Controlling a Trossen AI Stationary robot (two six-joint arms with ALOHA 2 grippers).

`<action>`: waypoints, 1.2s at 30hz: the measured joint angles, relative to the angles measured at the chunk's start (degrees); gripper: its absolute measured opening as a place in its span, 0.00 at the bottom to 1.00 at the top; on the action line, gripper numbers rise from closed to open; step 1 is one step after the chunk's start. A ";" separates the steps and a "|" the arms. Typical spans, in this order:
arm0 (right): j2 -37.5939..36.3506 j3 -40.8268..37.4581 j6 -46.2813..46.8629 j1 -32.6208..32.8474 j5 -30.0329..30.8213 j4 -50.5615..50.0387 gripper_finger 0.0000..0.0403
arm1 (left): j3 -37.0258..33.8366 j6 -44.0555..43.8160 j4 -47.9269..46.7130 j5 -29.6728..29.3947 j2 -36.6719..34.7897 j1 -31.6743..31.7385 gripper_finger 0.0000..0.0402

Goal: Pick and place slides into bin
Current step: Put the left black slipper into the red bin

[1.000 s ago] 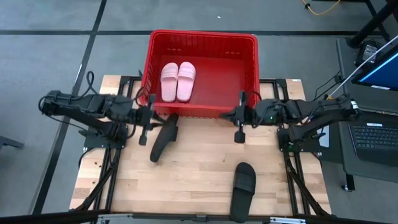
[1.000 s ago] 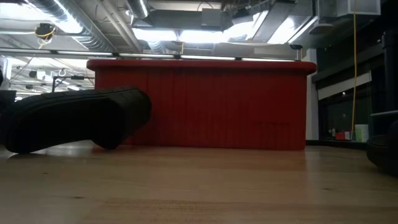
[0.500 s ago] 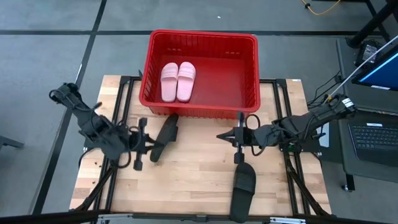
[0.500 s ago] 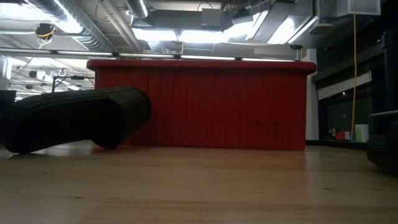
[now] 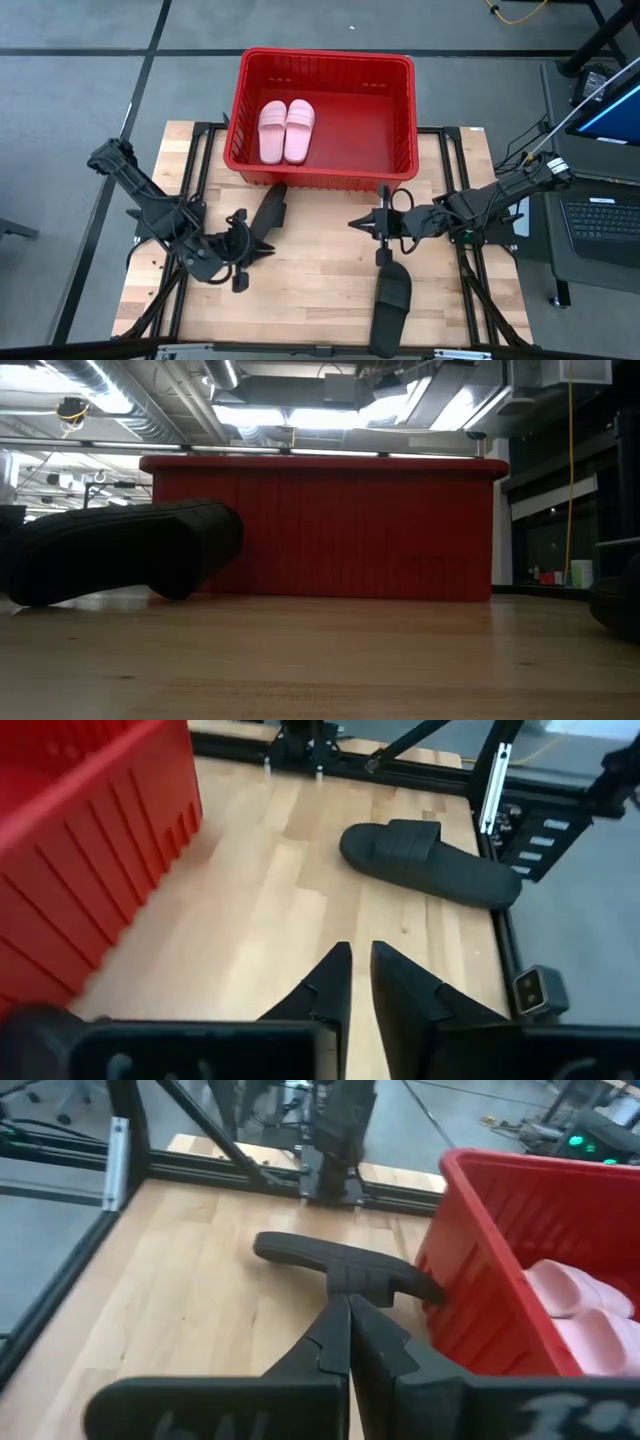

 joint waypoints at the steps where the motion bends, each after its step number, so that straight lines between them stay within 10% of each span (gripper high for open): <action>1: -0.02 0.00 -0.02 0.00 -0.92 0.02 0.02 | 0.00 -1.58 0.02 0.03 0.20 0.00 0.12; 23: -0.02 0.00 1.49 0.00 -3.71 0.87 0.02 | 0.00 -1.73 -0.64 -0.70 1.62 2.90 0.52; 36: -0.02 0.00 1.25 -0.22 -3.67 1.20 0.02 | 0.00 -6.43 -0.62 0.82 1.62 2.77 0.54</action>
